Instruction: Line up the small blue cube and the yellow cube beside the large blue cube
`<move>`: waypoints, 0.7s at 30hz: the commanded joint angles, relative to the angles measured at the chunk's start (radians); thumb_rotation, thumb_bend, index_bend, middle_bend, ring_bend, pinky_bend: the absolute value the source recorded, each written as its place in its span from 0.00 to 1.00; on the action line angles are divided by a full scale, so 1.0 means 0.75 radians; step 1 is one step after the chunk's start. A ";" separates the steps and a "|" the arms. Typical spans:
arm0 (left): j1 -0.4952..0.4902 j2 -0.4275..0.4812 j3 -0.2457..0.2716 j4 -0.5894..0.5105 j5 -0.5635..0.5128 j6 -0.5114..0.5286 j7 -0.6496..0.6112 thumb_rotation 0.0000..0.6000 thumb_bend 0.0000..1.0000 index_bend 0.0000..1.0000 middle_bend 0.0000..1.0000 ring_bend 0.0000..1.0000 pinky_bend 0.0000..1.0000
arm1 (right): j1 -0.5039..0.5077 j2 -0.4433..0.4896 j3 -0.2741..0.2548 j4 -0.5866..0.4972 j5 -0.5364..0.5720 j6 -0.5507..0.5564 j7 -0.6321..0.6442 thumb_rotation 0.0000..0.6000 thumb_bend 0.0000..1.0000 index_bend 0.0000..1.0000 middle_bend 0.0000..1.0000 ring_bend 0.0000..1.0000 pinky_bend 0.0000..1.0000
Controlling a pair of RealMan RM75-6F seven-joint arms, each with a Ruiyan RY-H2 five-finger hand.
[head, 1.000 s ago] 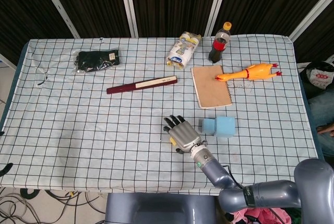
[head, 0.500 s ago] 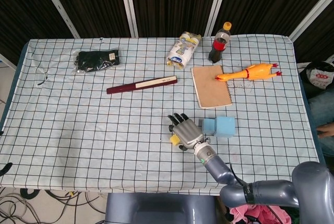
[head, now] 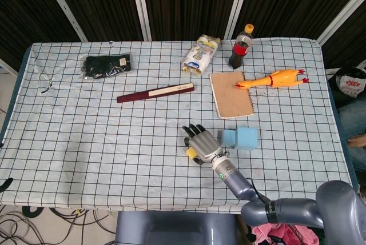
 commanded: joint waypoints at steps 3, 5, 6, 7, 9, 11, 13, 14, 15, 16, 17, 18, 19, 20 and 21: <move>0.000 -0.001 -0.001 0.000 -0.002 0.000 0.003 1.00 0.01 0.21 0.05 0.00 0.00 | -0.011 -0.005 0.004 0.009 -0.028 -0.007 0.017 1.00 0.23 0.39 0.03 0.00 0.09; 0.000 -0.001 -0.001 0.000 -0.002 0.000 0.003 1.00 0.01 0.21 0.05 0.00 0.00 | -0.014 -0.006 0.008 0.013 -0.037 -0.009 0.019 1.00 0.24 0.39 0.03 0.00 0.09; 0.000 -0.001 0.000 0.000 -0.001 0.000 0.002 1.00 0.01 0.21 0.05 0.00 0.00 | -0.016 -0.006 0.010 0.015 -0.038 -0.011 0.020 1.00 0.24 0.40 0.03 0.00 0.09; 0.000 0.000 0.000 0.000 -0.001 0.000 0.002 1.00 0.01 0.21 0.05 0.00 0.00 | -0.017 -0.006 0.012 0.017 -0.039 -0.013 0.019 1.00 0.25 0.40 0.03 0.00 0.09; 0.000 0.000 -0.001 -0.001 -0.002 0.000 0.003 1.00 0.01 0.21 0.05 0.00 0.00 | -0.018 -0.007 0.013 0.023 -0.041 -0.018 0.016 1.00 0.25 0.40 0.03 0.00 0.09; 0.000 0.000 0.000 -0.001 -0.002 0.000 0.003 1.00 0.01 0.21 0.05 0.00 0.00 | -0.020 -0.007 0.016 0.025 -0.042 -0.023 0.017 1.00 0.26 0.41 0.03 0.00 0.09; 0.000 0.001 0.000 -0.001 -0.002 -0.001 0.004 1.00 0.01 0.21 0.05 0.00 0.00 | -0.022 -0.007 0.018 0.027 -0.044 -0.028 0.017 1.00 0.26 0.41 0.03 0.00 0.09; 0.000 0.001 0.000 -0.002 -0.002 -0.001 0.004 1.00 0.01 0.21 0.05 0.00 0.00 | -0.023 -0.008 0.018 0.028 -0.045 -0.030 0.015 1.00 0.26 0.41 0.03 0.00 0.09; 0.000 0.001 0.000 -0.002 -0.002 -0.001 0.004 1.00 0.01 0.21 0.05 0.00 0.00 | -0.024 -0.008 0.018 0.029 -0.046 -0.033 0.015 1.00 0.26 0.41 0.03 0.00 0.09; 0.000 0.001 0.000 -0.002 -0.002 -0.001 0.004 1.00 0.01 0.21 0.05 0.00 0.00 | -0.024 -0.009 0.019 0.029 -0.046 -0.036 0.016 1.00 0.26 0.41 0.03 0.00 0.09; 0.000 0.001 0.000 -0.003 -0.002 -0.001 0.004 1.00 0.01 0.21 0.05 0.00 0.00 | -0.025 -0.009 0.021 0.030 -0.046 -0.038 0.016 1.00 0.26 0.41 0.03 0.00 0.09; 0.000 0.001 0.000 -0.003 -0.003 -0.001 0.005 1.00 0.01 0.21 0.05 0.00 0.00 | -0.026 -0.009 0.022 0.031 -0.047 -0.039 0.016 1.00 0.26 0.41 0.03 0.00 0.09; 0.000 0.002 0.000 -0.003 -0.003 -0.001 0.005 1.00 0.01 0.21 0.05 0.00 0.00 | -0.027 -0.010 0.023 0.032 -0.047 -0.041 0.015 1.00 0.26 0.41 0.03 0.00 0.09; 0.000 0.002 0.000 -0.003 -0.003 -0.001 0.005 1.00 0.01 0.21 0.05 0.00 0.00 | -0.027 -0.010 0.024 0.032 -0.046 -0.043 0.014 1.00 0.26 0.41 0.03 0.00 0.09; 0.000 0.002 0.000 -0.004 -0.004 -0.002 0.006 1.00 0.01 0.21 0.05 0.00 0.00 | -0.027 -0.010 0.026 0.033 -0.043 -0.046 0.013 1.00 0.26 0.41 0.03 0.00 0.09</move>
